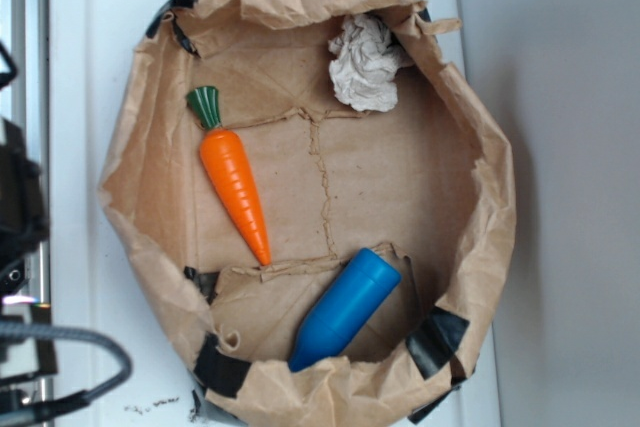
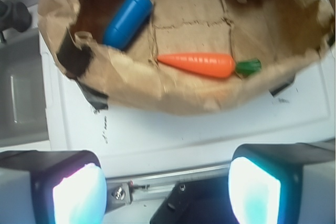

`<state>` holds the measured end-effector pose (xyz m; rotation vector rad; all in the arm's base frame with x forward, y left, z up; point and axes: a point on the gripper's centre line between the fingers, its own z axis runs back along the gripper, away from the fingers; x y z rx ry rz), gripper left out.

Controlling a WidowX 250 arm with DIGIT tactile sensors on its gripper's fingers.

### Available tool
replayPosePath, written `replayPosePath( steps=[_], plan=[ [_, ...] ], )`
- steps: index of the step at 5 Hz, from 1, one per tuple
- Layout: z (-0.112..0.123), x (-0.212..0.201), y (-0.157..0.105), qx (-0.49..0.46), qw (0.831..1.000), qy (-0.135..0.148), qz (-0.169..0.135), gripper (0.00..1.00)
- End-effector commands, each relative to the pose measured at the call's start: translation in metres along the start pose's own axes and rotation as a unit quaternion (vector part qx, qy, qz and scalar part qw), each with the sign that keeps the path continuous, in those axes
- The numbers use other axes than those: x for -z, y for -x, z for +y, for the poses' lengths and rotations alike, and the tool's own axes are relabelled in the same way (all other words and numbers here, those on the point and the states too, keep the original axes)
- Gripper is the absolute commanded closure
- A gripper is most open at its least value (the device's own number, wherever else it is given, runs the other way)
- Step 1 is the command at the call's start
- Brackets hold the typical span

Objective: Grab the white paper.

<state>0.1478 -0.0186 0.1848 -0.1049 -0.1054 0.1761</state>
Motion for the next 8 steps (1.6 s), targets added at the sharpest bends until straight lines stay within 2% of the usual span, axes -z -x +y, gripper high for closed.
replayPosePath(
  steps=[1, 2, 3, 6, 7, 8],
  plan=[
    [0.042, 0.015, -0.084, -0.018, 0.999, 0.018, -0.024, 0.0],
    [0.044, 0.034, -0.13, -0.044, 0.998, 0.009, -0.033, 0.0],
    [0.035, 0.059, -0.175, -0.068, 0.997, -0.022, -0.032, 0.0],
    [0.035, 0.059, -0.175, -0.068, 0.997, -0.022, -0.032, 0.0],
    [0.042, 0.057, -0.165, -0.071, 0.996, -0.012, -0.047, 0.0],
    [0.044, 0.081, -0.164, -0.073, 0.996, -0.029, -0.052, 0.0]
  ],
)
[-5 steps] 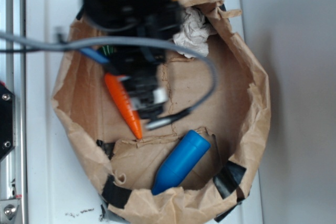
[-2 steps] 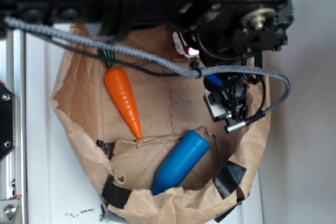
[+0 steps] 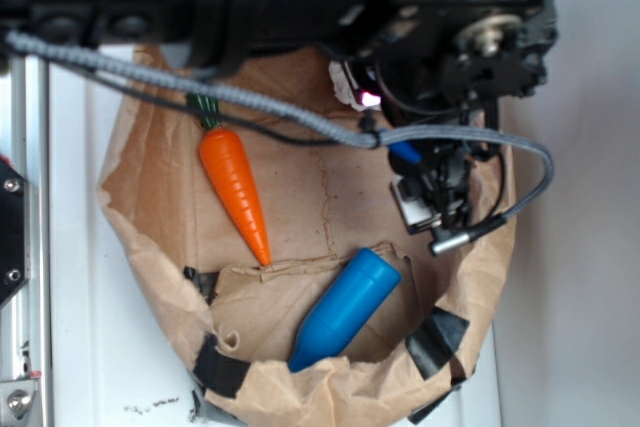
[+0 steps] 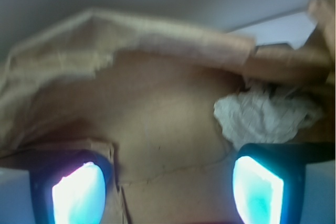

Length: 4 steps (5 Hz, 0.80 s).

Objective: Grab the white paper.

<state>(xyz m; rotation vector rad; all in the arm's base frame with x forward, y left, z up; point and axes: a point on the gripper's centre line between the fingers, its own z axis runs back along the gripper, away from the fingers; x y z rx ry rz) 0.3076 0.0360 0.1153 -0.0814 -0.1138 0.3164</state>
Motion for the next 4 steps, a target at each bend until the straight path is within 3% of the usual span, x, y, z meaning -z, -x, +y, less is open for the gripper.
replayPosePath(
  steps=[1, 4],
  plan=[
    [0.01, 0.016, -0.004, -0.037, 0.997, -0.026, -0.065, 0.0],
    [0.019, 0.061, 0.002, -0.08, 0.986, -0.074, -0.127, 0.0]
  ],
)
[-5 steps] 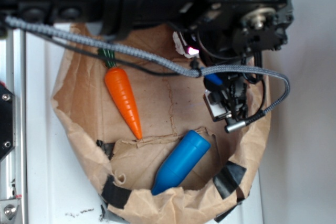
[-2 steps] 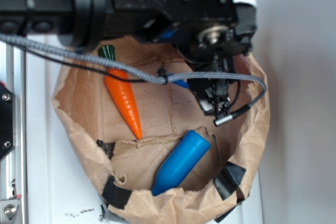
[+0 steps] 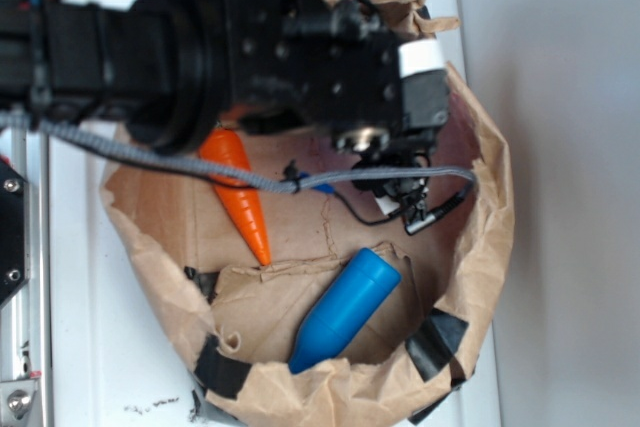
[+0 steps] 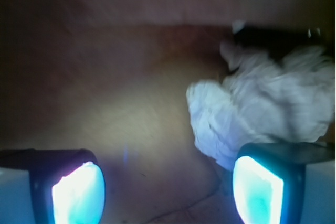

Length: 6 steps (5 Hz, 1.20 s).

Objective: Grab the white paper.

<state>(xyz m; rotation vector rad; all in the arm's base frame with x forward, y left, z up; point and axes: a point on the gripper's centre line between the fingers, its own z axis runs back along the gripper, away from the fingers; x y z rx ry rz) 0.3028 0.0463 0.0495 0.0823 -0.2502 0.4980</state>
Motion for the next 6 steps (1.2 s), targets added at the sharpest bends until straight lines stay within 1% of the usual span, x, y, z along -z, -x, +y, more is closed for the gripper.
replayPosePath(
  steps=[1, 2, 3, 4, 5, 6],
  plan=[
    [0.009, -0.001, -0.003, -0.023, 0.997, 0.0, -0.077, 0.0],
    [0.014, 0.01, -0.013, -0.033, 0.996, -0.005, -0.077, 0.0],
    [0.01, 0.023, -0.032, -0.044, 0.997, -0.021, -0.067, 0.0],
    [0.008, 0.028, -0.039, -0.052, 0.996, -0.025, -0.073, 0.0],
    [0.004, 0.034, -0.043, -0.057, 0.995, -0.03, -0.076, 1.0],
    [0.006, 0.018, -0.036, -0.047, 0.997, -0.011, -0.068, 1.0]
  ],
)
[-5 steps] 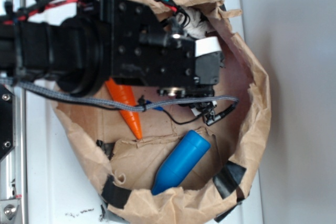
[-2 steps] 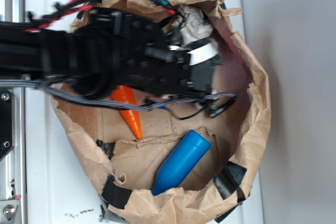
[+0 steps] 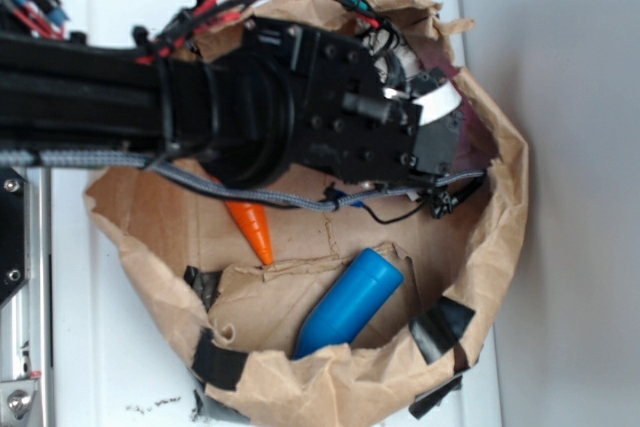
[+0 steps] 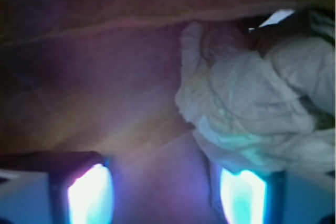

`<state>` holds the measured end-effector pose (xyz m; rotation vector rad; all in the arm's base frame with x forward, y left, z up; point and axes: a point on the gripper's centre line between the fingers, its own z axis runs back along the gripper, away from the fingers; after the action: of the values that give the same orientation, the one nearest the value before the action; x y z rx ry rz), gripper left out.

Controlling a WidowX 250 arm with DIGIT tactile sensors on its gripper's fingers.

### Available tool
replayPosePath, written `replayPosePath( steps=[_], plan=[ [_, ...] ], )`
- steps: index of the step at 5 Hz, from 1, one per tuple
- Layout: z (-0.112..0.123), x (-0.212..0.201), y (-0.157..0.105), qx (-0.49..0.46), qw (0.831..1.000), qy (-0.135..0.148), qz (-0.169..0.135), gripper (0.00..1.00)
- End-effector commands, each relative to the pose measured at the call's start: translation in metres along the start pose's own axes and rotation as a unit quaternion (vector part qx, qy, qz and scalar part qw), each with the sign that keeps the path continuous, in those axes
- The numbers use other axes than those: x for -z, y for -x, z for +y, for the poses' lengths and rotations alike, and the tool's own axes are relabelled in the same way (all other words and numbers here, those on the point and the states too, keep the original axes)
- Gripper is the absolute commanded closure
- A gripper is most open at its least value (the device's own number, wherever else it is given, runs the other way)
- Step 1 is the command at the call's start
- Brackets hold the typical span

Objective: Grab the white paper.

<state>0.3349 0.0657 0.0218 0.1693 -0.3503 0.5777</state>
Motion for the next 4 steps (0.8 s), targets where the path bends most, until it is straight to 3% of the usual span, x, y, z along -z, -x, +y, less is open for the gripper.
replayPosePath(
  steps=[1, 2, 3, 4],
  plan=[
    [0.009, -0.035, -0.004, 0.006, 0.999, 0.041, 0.002, 1.0],
    [0.016, -0.059, 0.006, 0.026, 0.997, 0.066, 0.008, 1.0],
    [0.021, -0.082, 0.012, 0.031, 0.996, 0.074, 0.042, 0.08],
    [0.026, -0.087, 0.02, 0.009, 0.998, 0.054, 0.043, 0.0]
  ],
)
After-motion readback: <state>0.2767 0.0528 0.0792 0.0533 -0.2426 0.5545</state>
